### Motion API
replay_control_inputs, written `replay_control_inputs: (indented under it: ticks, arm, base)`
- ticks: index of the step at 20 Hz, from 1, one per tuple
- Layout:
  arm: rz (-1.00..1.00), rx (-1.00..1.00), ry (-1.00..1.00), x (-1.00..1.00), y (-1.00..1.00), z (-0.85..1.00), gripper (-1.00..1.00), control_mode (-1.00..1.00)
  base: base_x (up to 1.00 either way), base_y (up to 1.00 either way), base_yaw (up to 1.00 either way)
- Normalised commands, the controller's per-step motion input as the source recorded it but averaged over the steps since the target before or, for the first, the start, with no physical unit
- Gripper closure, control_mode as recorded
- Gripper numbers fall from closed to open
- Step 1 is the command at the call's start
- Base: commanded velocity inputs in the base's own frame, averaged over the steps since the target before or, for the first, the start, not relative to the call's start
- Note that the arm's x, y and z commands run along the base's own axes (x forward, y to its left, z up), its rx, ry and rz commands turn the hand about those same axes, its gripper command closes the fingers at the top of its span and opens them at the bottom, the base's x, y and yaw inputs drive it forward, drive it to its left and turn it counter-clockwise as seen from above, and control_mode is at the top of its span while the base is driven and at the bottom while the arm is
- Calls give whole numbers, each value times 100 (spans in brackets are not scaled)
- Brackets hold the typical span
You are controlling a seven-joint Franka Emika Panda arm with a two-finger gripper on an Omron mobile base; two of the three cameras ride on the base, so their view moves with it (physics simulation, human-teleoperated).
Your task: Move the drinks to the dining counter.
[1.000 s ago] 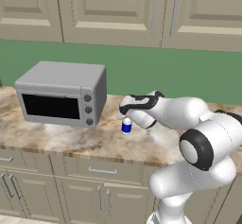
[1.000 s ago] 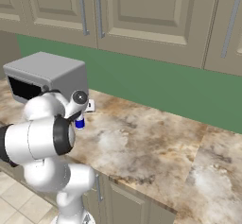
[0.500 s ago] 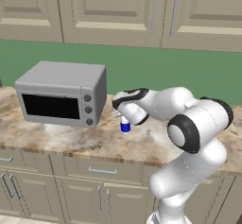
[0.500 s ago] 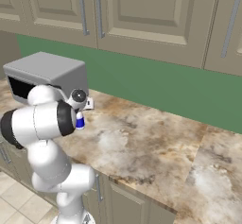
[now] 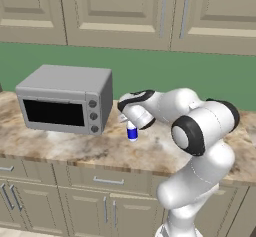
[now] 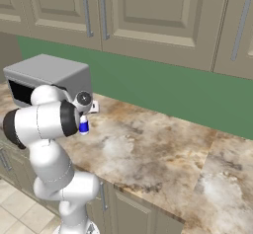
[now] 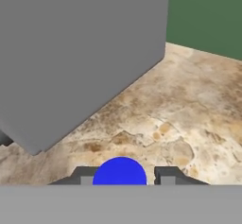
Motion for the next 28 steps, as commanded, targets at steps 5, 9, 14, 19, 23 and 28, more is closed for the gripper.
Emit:
replay_control_inputs:
  ticks: [5, 9, 14, 19, 23, 28]
  arm:
    - [0, 0, -5, -32, 0, 5, 100, -100]
    - [0, 0, -7, -53, 0, 35, 100, -100]
    - [0, 0, 0, -29, 0, 63, 100, -100]
    - [0, 0, 3, -26, -5, 53, 100, -100]
    - [0, 0, 1, -29, -1, 29, 100, -100]
    - [0, 0, -1, -35, -4, 29, 100, -100]
  base:
    - [0, 0, 0]
    - [0, 0, 0]
    - [0, 0, 0]
    - [0, 0, 0]
    - [0, 0, 0]
    - [0, 0, 0]
